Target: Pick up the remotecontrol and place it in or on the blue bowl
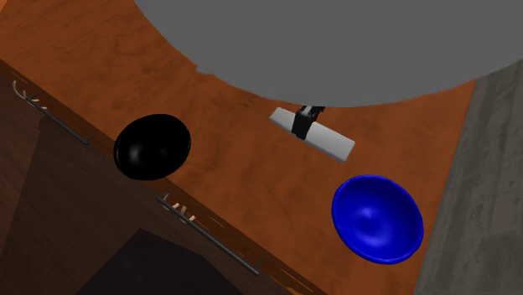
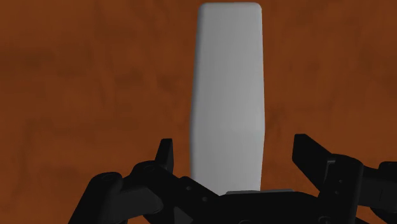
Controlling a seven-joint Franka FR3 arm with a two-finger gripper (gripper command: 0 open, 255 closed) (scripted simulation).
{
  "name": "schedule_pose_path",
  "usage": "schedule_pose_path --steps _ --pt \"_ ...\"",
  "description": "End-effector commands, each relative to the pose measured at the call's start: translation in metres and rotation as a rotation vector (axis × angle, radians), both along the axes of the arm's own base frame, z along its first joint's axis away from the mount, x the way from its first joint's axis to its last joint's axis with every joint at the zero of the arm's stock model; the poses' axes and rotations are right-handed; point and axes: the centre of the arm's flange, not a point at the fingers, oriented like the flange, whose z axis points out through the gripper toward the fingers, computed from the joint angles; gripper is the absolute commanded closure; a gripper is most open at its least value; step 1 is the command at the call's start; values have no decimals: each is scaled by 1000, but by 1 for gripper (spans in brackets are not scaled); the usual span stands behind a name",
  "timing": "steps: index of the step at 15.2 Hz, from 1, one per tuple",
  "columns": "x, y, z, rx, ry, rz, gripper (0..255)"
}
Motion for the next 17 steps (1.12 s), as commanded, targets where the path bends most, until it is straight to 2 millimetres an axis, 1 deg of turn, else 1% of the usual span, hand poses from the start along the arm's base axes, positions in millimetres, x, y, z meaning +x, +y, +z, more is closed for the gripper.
schedule_pose_path --steps 1,4,5,13,14,17 --pt "1 -1 -11 0 0 -7 0" --pt "1 -1 -27 0 0 -7 0" --pt "1 -1 -35 0 0 -7 0" --pt "1 -1 -35 0 0 -7 0" --pt "1 -1 -35 0 0 -7 255" --pt "1 -1 -35 0 0 -7 255"
